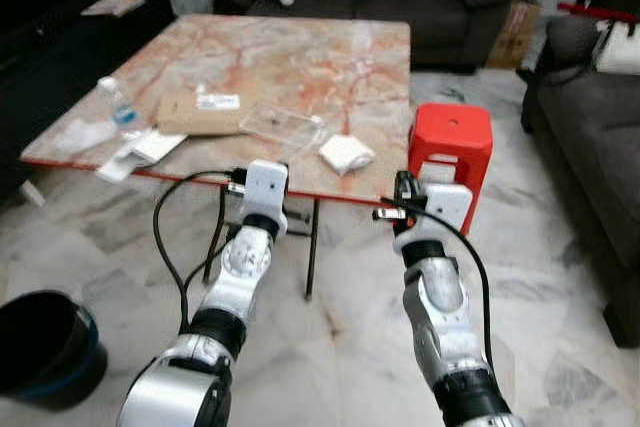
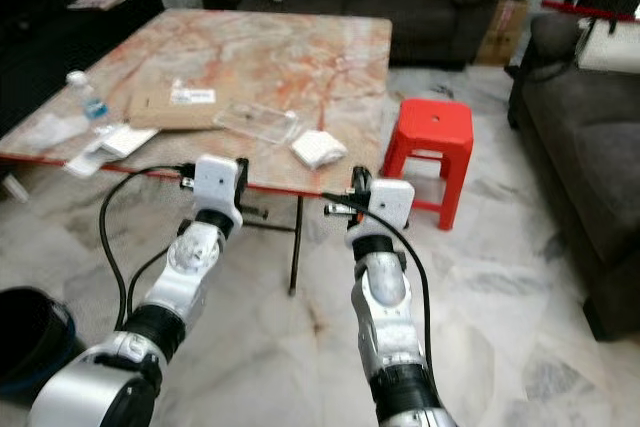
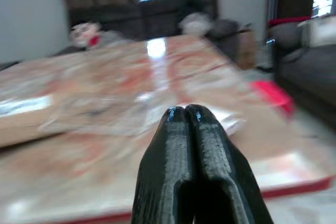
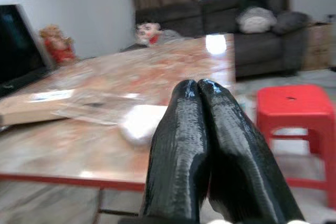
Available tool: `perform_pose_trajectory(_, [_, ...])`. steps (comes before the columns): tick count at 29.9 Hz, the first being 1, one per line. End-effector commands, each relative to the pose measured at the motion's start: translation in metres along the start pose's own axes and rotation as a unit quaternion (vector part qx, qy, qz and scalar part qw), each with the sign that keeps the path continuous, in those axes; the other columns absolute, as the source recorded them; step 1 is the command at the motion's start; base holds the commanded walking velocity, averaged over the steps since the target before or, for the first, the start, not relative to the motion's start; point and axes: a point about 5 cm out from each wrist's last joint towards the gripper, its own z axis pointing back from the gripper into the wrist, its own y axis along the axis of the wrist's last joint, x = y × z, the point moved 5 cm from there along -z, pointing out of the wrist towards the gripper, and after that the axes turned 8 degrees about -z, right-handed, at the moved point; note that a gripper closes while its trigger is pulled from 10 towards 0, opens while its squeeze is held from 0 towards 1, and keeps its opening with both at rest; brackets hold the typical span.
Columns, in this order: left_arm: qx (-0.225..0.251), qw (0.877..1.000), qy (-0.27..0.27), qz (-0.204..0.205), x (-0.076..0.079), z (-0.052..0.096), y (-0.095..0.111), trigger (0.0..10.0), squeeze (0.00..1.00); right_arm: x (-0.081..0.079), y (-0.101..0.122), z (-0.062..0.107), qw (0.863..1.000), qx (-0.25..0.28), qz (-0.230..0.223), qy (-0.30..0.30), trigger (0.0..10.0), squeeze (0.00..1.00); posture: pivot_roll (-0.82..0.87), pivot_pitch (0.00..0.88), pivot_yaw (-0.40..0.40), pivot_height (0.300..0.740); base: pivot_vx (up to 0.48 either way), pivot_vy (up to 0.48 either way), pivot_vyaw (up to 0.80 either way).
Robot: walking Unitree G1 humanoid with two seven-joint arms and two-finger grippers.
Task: Picking trash to rubbish bin
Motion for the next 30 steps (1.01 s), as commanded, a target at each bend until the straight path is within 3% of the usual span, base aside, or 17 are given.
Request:
perform_pose_trajectory(1, [0.001, 1.0, 0.007, -0.01, -0.011, -0.001, 0.0, 10.0, 0.0, -0.013, 0.004, -0.003, 1.0, 0.008, -0.012, 0.013, 10.0, 0.0, 0.04, 0.013, 0.028, 0.74, 0.48, 0.0, 0.0])
perform_pose_trajectory(10, [0.0, 1.0, 0.0, -0.011, -0.009, 0.0, -0.001, 10.0, 0.0, -0.015, 0.001, -0.002, 1.0, 0.003, -0.015, 0.014, 10.0, 0.0, 0.04, 0.0, 0.035, 0.74, 0.48, 0.0, 0.0])
perform_pose_trajectory(18, [0.009, 0.999, -0.035, -0.006, 0.003, 0.001, 0.001, 10.0, 0.0, -0.015, -0.001, -0.001, 1.0, 0.002, -0.016, 0.012, 10.0, 0.0, 0.04, 0.0, 0.036, 0.74, 0.432, 0.0, 0.0])
perform_pose_trajectory(23, [0.016, 0.998, -0.063, -0.007, 0.012, 0.004, 0.002, 10.0, 0.0, -0.016, -0.002, -0.001, 1.0, 0.0, -0.016, 0.012, 10.0, 0.0, 0.04, 0.0, 0.039, 0.74, 0.0, 0.0, 0.0])
perform_pose_trajectory(30, [0.012, 0.998, -0.067, -0.011, 0.014, 0.004, 0.0, 10.0, 0.0, -0.015, -0.003, -0.001, 1.0, -0.001, -0.015, 0.011, 10.0, 0.0, 0.04, 0.0, 0.04, 0.74, 0.0, 0.0, 0.0])
